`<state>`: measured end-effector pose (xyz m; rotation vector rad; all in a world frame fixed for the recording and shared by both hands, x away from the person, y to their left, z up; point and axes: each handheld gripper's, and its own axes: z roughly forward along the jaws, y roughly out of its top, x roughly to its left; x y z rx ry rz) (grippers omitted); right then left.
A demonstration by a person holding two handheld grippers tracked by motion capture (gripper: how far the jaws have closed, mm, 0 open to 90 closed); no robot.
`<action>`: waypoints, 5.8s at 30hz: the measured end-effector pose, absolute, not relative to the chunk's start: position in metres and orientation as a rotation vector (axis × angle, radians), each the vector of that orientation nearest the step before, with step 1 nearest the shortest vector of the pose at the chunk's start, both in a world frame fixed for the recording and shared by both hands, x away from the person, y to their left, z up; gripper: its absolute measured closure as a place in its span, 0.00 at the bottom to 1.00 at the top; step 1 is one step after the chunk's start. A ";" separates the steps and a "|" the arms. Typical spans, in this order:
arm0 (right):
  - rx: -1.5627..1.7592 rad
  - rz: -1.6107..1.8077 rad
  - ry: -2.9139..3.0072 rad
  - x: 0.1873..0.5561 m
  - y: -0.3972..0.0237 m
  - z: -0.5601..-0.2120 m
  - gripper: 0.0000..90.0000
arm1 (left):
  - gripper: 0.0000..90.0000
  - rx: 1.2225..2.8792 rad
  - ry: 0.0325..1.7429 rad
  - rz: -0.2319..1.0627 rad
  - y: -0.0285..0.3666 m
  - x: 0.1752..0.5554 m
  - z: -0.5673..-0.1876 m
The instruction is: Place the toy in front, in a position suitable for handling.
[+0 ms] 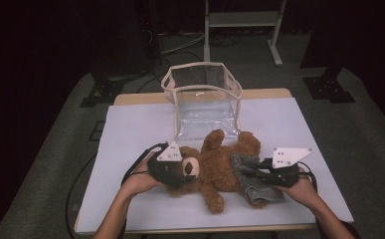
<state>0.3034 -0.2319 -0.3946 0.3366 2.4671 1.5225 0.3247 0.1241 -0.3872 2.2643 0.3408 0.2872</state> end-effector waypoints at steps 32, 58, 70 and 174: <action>0.364 1.461 2.538 0.316 -0.224 -0.401 0.90 | 0.23 2.239 0.237 0.306 0.124 0.321 -0.379; 0.250 1.484 2.517 0.310 -0.208 -0.382 0.90 | 0.52 2.293 0.186 0.265 0.149 0.313 -0.375; 0.311 1.447 2.557 0.301 -0.225 -0.398 0.90 | 0.51 2.274 0.172 0.256 0.145 0.312 -0.381; 0.358 1.371 2.608 0.354 -0.209 -0.369 0.90 | 0.48 2.336 0.113 0.201 0.109 0.316 -0.384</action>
